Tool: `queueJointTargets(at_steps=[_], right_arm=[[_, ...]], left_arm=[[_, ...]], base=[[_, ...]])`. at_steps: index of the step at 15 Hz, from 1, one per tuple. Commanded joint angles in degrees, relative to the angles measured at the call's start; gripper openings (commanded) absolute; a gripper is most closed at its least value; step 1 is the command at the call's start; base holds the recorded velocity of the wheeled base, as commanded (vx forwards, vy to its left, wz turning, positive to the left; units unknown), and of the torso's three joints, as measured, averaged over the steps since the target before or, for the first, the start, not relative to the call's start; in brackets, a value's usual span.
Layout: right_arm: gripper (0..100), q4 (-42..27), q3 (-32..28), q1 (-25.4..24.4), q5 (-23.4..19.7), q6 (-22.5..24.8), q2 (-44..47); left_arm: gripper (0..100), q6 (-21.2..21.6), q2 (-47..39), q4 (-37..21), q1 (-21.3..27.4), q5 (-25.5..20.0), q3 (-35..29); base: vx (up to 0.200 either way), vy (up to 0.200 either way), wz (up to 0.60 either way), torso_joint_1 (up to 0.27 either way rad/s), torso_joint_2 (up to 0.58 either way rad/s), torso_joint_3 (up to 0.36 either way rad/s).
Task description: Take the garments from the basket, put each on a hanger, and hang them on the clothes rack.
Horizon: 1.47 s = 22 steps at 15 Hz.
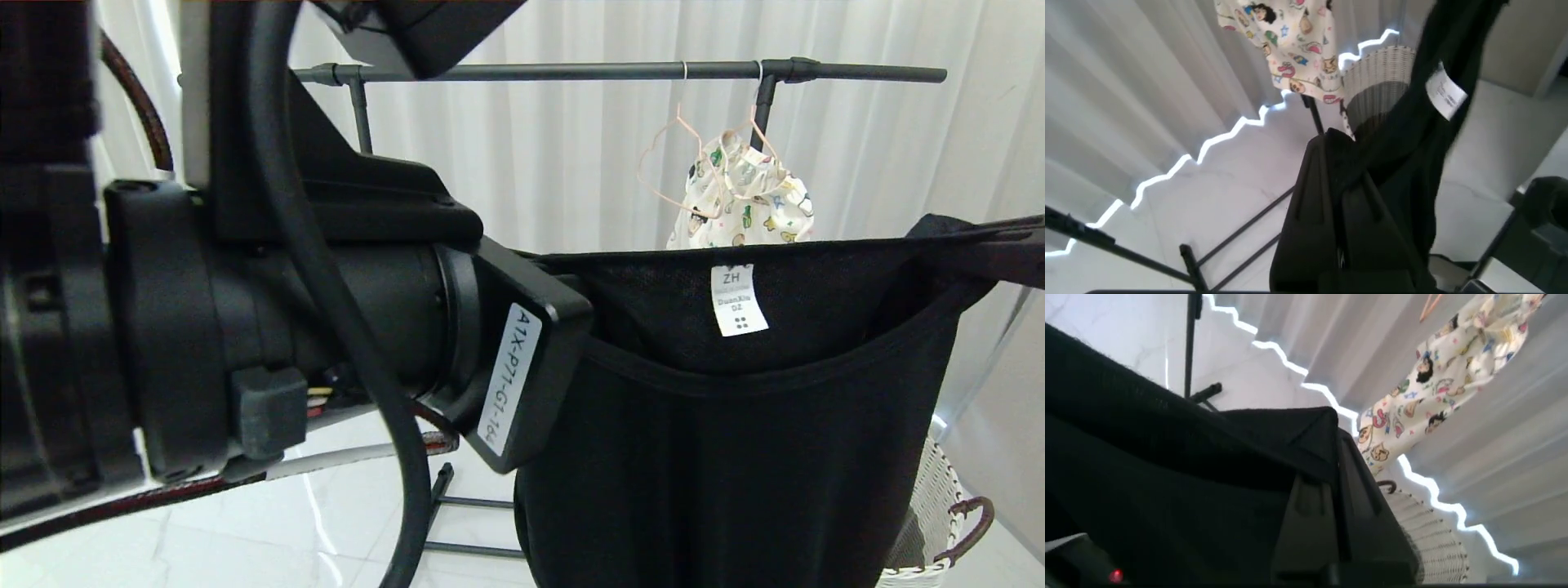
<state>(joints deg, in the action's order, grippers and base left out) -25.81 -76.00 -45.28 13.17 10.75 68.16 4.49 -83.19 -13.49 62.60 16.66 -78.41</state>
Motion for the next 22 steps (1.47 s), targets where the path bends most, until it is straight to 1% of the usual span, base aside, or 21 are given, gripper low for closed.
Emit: queueJointTargets(at_steps=[1,3,4,5,6,7,8,9,10,11,13,14,15,16,17,18,19,20,21,22], right_arm=[[0,-0.21,-0.38,0.01,-0.07,0.06,-1.1],[0,-1.26,0.06,0.01,-0.07,0.06,-2.59],[0,-4.87,-0.12,-0.25,-0.25,0.06,-4.88],[0,-11.19,0.06,-1.57,-1.56,-0.03,-8.22],[0,-15.85,0.23,-3.68,-3.15,-0.03,-10.85],[0,-18.75,0.32,-6.05,-3.41,-0.12,-12.26],[0,-20.25,0.76,-9.22,-3.41,-0.38,-13.14],[0,-20.34,1.2,-11.85,-3.41,-0.64,-13.23],[0,-20.34,1.38,-13.0,-3.41,-0.91,-13.23],[0,-20.34,1.64,-14.93,-3.41,-1.0,-12.79],[0,-20.25,2.08,-14.84,-3.41,-1.08,-12.26],[0,-19.98,2.26,-13.79,-3.32,-1.61,-12.0],[0,-19.37,2.26,-10.97,-3.41,-2.67,-11.2],[0,-16.82,2.17,-8.16,-3.85,-3.28,-9.8],[0,-11.72,1.99,-4.73,-5.34,-3.28,-7.51],[0,-6.01,1.55,-1.83,-7.19,-3.02,-4.52],[0,-2.23,0.23,-0.87,-7.98,-3.02,-2.06],[0,-0.38,-2.23,-0.78,-8.16,-3.02,0.84],[0,-0.03,-5.04,-0.78,-8.86,-3.02,3.21],[0,0.06,-7.15,-0.78,-9.91,-3.11,5.06]], left_arm=[[0,0.17,1.89,-0.04,2.09,-0.05,2.12],[0,1.75,2.77,-0.04,2.09,-0.05,4.85],[0,2.81,3.12,-0.04,1.47,-0.05,5.2],[0,3.25,2.86,-0.04,0.59,-0.05,4.58],[0,3.78,2.59,-0.04,0.59,-0.05,4.05],[0,3.78,1.98,-0.04,0.59,-0.05,3.61],[0,3.69,1.01,0.05,0.16,-0.32,3.0],[0,3.78,0.04,0.66,-0.72,-1.9,1.95],[0,3.78,-0.48,1.1,-1.25,-3.04,1.42],[0,4.13,-1.71,2.16,-3.1,-5.59,0.36],[0,4.83,-1.8,2.16,-4.15,-5.94,0.71],[0,4.3,-1.19,2.16,-4.06,-5.94,1.24],[0,1.93,0.04,2.16,-3.62,-5.94,2.38],[0,-2.38,1.27,2.16,-1.51,-5.77,3.44],[0,-8.79,2.77,1.63,2.7,-5.59,4.32],[0,-13.8,4.44,-0.22,7.8,-5.06,5.37],[0,-15.74,5.93,-2.5,11.84,-4.18,6.43],[0,-16.44,7.16,-3.91,15.01,-2.69,7.83],[0,-16.44,7.78,-3.91,16.33,-1.2,9.06],[0,-16.35,8.04,-3.91,16.41,0.12,9.59]], base=[[0.0,0.0,0.0,0.0,0.0,0.0],[0.0,0.0,0.0,0.0,0.0,0.0],[0.0,0.0,0.0,0.0,0.0,0.0],[0.0,0.0,0.0,0.0,0.0,0.0],[0.0,0.0,0.0,0.0,0.0,0.0],[0.0,0.0,0.0,0.0,0.0,0.0],[0.0,0.0,0.0,0.0,0.0,0.0],[0.0,0.0,0.0,0.0,0.0,0.0],[0.0,0.0,0.0,0.0,0.0,0.0],[0.0,0.0,0.0,0.0,0.0,0.0],[0.0,0.0,0.0,0.0,0.0,0.0],[0.0,0.0,0.0,0.0,0.0,0.0],[0.0,0.0,0.0,0.0,0.0,0.0],[0.0,0.0,0.0,0.0,0.0,0.0],[0.0,0.0,0.0,0.0,0.0,0.0],[0.0,0.0,0.0,0.0,0.0,0.0],[0.0,0.0,0.0,0.0,0.0,0.0],[0.0,0.0,0.0,0.0,0.0,0.0],[0.0,0.0,0.0,0.0,0.0,0.0],[0.0,0.0,0.0,0.0,0.0,0.0]])
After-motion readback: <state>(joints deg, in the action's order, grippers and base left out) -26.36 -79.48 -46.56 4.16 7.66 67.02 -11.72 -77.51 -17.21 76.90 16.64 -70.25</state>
